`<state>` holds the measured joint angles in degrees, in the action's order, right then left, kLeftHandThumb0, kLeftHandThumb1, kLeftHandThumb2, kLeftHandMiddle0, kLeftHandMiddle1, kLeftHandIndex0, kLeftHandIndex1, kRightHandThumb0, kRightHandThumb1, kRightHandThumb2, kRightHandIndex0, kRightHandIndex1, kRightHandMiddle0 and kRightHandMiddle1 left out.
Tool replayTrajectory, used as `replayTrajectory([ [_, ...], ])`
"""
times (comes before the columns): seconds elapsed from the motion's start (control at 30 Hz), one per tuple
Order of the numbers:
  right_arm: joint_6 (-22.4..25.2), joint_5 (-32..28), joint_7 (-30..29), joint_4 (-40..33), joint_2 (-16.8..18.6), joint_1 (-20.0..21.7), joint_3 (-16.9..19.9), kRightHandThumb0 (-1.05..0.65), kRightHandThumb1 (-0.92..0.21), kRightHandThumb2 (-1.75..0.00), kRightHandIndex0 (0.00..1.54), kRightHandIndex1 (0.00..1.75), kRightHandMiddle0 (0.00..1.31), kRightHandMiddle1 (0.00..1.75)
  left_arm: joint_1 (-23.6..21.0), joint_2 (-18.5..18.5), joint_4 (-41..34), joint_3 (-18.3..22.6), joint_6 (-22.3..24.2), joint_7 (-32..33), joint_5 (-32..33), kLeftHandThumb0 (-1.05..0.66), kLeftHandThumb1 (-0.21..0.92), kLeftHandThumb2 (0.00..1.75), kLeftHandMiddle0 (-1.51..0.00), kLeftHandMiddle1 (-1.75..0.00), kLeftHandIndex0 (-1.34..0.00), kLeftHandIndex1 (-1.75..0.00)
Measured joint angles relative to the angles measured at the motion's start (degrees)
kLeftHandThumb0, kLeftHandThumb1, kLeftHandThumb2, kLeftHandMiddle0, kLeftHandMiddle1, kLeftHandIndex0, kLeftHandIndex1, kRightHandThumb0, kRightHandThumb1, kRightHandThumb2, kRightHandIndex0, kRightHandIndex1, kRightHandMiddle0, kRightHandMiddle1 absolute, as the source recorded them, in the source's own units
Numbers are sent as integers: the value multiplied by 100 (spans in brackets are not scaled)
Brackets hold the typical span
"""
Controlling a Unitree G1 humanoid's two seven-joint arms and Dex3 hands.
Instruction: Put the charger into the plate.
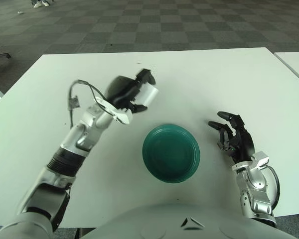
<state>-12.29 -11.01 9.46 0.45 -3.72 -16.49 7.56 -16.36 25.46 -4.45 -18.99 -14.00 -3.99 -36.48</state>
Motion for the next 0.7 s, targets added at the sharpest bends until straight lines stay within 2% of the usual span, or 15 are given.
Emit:
replayTrajectory([
  [0.27,-72,46,0,50,5,7,-12,-53,-70,-82,37,86,7,111,287,-291,-257,-406,121,-497,-66,-48,29,135,-115,-175,-63,-175],
  [0.7,-87,81,-71,59,74,12,-35,-51,-68,-81,35,85,7,110,629,-467,-530,-884,98,-994,-228,-46,34,128,-105,-175,-59,-175],
])
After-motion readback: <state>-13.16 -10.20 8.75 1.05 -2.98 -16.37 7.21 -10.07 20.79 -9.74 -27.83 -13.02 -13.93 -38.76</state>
